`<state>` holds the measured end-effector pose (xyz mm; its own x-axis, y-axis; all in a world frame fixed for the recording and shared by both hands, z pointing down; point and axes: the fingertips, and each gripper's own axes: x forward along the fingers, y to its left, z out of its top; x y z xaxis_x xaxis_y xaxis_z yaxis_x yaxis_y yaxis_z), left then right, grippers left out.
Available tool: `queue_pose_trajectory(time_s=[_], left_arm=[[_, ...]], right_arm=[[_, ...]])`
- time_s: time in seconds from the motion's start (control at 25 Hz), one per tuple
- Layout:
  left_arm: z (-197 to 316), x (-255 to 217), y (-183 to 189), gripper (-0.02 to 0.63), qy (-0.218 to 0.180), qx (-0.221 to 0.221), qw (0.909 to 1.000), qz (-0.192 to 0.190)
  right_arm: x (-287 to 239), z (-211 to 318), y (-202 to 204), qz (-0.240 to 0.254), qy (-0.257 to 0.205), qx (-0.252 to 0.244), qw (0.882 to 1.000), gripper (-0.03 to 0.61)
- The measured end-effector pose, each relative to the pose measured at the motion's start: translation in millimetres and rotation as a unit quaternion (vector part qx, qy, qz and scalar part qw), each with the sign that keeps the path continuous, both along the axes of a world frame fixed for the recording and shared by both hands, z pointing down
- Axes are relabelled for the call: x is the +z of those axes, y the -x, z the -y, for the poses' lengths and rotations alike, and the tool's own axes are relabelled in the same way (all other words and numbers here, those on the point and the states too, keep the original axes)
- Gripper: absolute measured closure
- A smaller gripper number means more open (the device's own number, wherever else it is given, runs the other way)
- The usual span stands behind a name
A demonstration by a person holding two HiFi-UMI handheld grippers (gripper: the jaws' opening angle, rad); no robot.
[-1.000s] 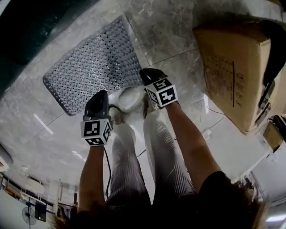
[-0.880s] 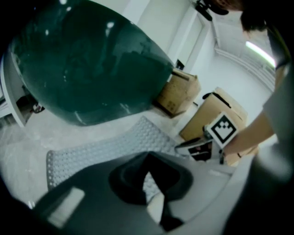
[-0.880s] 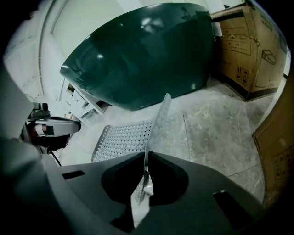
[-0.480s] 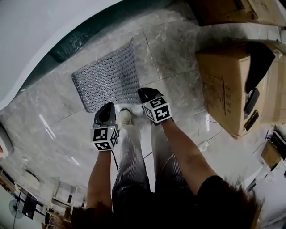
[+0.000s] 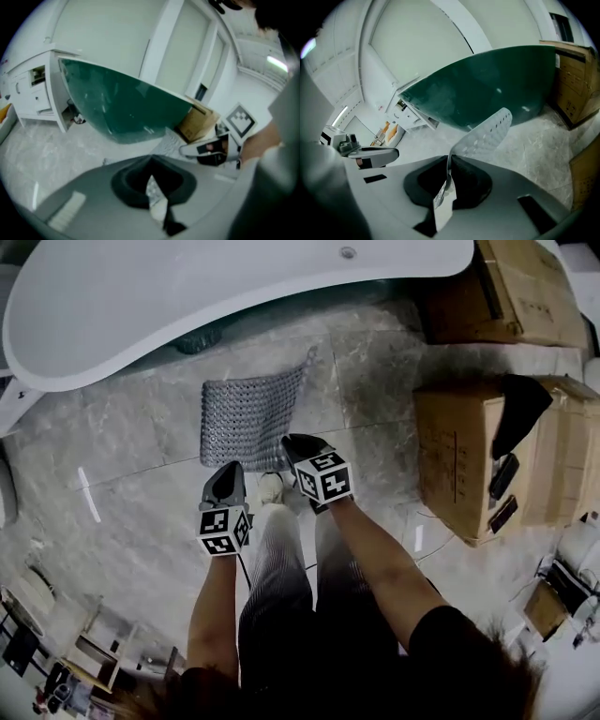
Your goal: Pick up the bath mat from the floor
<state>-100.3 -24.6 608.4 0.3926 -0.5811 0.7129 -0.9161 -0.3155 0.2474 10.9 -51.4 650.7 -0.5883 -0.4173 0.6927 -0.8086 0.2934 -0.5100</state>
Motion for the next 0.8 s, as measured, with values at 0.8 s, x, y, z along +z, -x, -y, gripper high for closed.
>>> queue_pose_trajectory(time_s=[0.8], left_arm=[[-5, -156, 41, 0.606, -0.059, -0.049, 0.9935, -0.084]], right_arm=[[-212, 23, 58, 0.067, -0.081, -0.008, 0.994, 0.565]])
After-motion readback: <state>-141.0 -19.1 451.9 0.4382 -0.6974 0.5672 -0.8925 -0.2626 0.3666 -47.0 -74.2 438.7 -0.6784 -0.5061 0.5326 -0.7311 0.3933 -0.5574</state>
